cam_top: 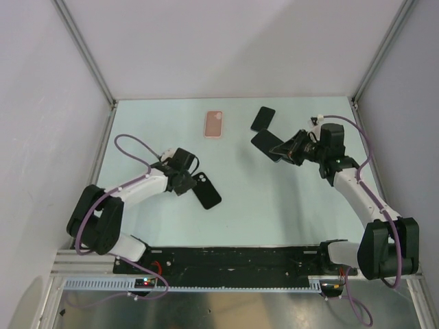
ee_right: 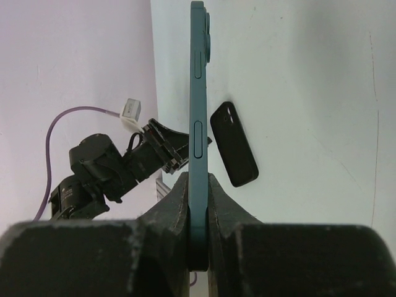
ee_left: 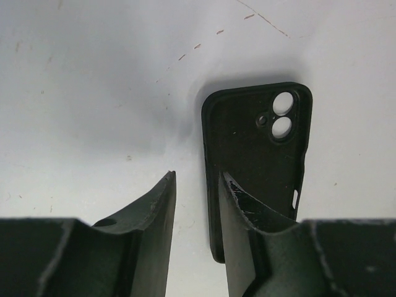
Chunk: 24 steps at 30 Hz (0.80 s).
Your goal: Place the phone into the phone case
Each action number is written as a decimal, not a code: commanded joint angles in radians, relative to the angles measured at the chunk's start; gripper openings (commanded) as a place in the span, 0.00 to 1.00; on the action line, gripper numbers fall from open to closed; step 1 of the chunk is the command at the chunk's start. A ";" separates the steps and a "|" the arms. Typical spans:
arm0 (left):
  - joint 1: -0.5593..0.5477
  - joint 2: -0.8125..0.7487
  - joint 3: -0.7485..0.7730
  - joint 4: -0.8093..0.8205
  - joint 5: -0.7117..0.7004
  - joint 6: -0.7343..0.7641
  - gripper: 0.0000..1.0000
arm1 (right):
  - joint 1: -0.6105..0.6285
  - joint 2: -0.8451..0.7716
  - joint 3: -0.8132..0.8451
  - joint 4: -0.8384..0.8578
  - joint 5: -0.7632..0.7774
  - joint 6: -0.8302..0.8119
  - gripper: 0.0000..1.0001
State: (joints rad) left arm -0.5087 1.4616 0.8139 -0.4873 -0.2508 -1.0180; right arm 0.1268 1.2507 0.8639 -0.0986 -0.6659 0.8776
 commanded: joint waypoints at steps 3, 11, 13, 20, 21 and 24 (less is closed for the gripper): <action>-0.005 0.076 0.065 0.016 -0.005 -0.049 0.34 | 0.012 -0.046 0.001 0.040 -0.001 -0.012 0.00; -0.005 0.144 0.100 0.027 -0.012 -0.104 0.25 | 0.017 -0.051 0.001 0.027 0.002 -0.018 0.00; -0.005 0.146 0.096 0.026 -0.012 -0.129 0.13 | 0.018 -0.051 0.001 0.023 0.002 -0.021 0.00; -0.005 0.128 0.016 0.048 0.013 -0.470 0.00 | 0.020 -0.036 0.001 0.045 -0.029 -0.040 0.00; -0.006 0.136 0.016 0.052 0.025 -0.514 0.00 | 0.020 -0.027 0.003 0.044 -0.036 -0.049 0.00; -0.023 0.171 0.053 0.062 0.050 -0.634 0.00 | 0.023 0.001 0.008 0.028 -0.045 -0.076 0.00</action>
State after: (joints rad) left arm -0.5083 1.5967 0.8524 -0.4683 -0.2493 -1.3952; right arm 0.1425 1.2400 0.8639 -0.1085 -0.6662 0.8471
